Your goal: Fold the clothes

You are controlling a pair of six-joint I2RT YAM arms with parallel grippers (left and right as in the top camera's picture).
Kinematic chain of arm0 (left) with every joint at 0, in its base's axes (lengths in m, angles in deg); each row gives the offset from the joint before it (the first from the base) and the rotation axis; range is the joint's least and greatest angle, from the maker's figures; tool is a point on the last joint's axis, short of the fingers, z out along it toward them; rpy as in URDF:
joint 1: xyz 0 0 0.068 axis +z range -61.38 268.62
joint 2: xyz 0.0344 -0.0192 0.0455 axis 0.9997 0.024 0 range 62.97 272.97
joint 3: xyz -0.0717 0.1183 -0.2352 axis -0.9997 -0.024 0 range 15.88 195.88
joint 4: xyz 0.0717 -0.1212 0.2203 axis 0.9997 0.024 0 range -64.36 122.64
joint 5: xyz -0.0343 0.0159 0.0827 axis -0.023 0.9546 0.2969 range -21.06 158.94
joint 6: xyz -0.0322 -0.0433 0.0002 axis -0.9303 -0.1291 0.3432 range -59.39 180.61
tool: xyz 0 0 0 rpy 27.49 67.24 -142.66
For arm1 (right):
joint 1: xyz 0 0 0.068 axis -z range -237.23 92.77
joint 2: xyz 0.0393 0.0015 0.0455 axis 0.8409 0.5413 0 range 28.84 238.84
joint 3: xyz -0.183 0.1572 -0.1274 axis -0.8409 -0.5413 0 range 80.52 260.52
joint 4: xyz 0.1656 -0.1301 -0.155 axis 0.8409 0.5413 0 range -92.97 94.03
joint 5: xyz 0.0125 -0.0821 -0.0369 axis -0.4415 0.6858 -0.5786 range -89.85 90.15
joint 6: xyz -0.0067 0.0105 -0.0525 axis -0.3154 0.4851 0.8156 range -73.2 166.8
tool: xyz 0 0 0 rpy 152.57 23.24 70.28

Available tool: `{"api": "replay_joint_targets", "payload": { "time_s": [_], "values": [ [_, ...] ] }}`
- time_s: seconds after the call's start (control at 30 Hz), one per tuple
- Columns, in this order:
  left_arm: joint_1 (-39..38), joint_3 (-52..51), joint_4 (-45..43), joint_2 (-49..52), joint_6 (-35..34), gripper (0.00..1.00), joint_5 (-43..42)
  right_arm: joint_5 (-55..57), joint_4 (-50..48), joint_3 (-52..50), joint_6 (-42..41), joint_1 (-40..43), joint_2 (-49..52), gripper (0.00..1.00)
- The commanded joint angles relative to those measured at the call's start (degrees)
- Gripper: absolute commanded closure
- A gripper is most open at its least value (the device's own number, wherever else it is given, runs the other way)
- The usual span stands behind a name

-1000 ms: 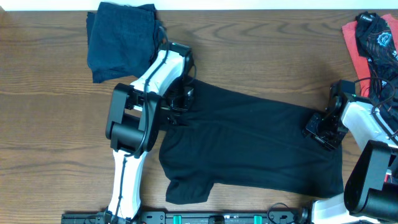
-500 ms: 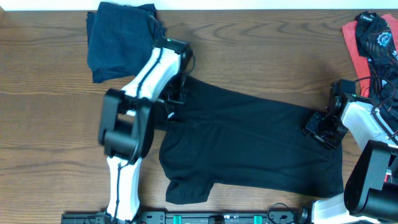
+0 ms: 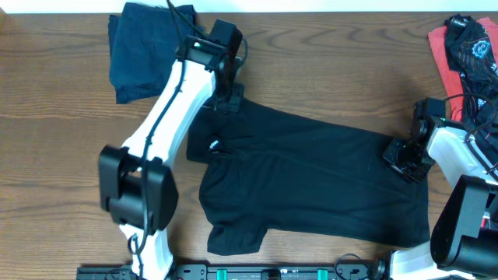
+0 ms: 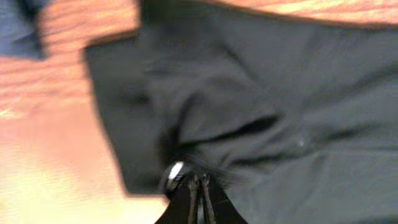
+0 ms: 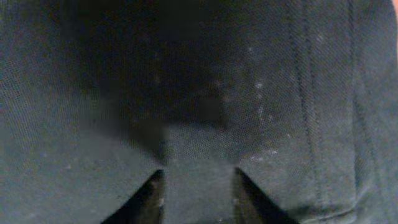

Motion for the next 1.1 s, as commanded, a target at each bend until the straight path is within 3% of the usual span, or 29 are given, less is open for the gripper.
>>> {"api": "replay_joint_targets", "payload": {
  "time_s": [0.0,0.03,0.2,0.43,1.07],
  "values": [
    [0.13,-1.11,-0.39,4.44,1.62,0.94,-4.59,-0.07,-0.42,0.04,-1.18,-0.39,-0.22,0.75],
    [0.13,-1.11,-0.37,5.55,1.62,0.94,-4.59,-0.04,-0.46,0.02,-1.18,-0.39,-0.22,0.79],
    [0.31,-1.14,0.33,11.39,1.62,0.94,-4.57,0.79,-0.52,0.02,-1.25,-0.37,-0.22,0.80],
    [1.05,-1.14,0.31,14.08,1.62,0.94,-4.28,3.21,-0.50,-0.02,-3.76,-0.04,-0.07,0.99],
    [5.73,-9.35,-5.70,14.10,1.60,0.94,-3.06,4.00,-3.28,-0.13,-5.31,0.13,4.55,0.98]
  ]
}}
